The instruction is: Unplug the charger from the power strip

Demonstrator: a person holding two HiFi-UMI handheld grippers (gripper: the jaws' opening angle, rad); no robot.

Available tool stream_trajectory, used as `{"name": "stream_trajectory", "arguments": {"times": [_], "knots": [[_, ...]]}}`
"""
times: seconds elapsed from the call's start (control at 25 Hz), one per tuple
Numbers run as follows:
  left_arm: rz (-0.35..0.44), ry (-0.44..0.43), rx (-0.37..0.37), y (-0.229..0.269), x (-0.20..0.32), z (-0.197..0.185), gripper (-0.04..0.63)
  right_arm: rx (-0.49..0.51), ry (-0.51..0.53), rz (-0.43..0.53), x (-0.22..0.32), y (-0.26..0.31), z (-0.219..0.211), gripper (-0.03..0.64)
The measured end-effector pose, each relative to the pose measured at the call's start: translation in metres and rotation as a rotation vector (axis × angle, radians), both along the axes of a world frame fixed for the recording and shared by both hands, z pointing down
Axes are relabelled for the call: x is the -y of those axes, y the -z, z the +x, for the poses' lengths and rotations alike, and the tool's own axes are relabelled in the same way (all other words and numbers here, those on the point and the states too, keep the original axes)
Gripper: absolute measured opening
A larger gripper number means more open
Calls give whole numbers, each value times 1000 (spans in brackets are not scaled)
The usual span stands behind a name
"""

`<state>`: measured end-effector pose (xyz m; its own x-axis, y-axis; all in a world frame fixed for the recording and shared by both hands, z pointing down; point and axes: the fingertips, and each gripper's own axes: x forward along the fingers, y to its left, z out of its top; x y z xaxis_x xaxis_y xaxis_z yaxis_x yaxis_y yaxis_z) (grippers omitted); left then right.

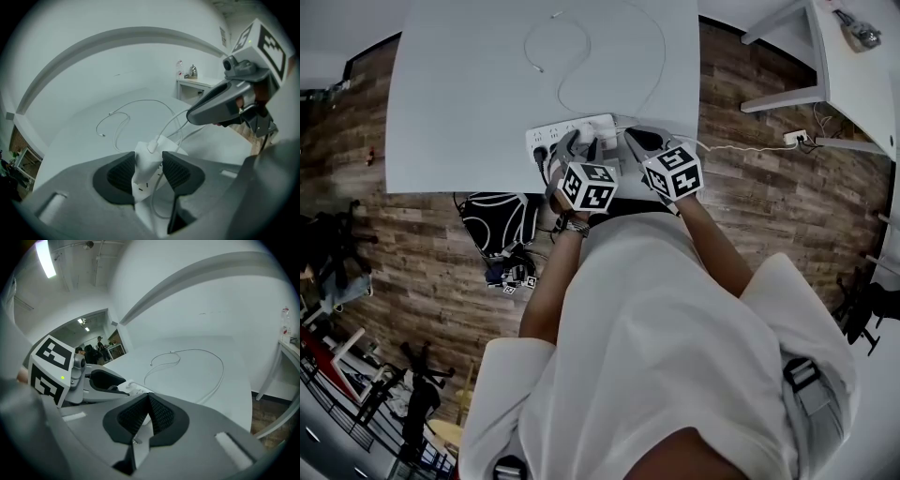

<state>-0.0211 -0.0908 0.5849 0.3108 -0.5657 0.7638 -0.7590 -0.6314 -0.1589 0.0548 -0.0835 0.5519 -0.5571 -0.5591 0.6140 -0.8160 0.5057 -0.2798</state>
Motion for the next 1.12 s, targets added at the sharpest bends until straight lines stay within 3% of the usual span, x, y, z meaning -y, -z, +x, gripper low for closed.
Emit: {"name": "stream_trajectory", "arguments": {"times": [0.4, 0.8, 1.12], "knots": [[2, -38, -31, 0, -10, 6, 183, 4, -57, 19, -10, 13, 11, 2], [7, 22, -192, 27, -21, -7, 176, 12, -127, 96, -19, 43, 16, 2], [128, 91, -293, 87, -7, -35, 53, 16, -179, 220, -22, 96, 17, 2]]}}
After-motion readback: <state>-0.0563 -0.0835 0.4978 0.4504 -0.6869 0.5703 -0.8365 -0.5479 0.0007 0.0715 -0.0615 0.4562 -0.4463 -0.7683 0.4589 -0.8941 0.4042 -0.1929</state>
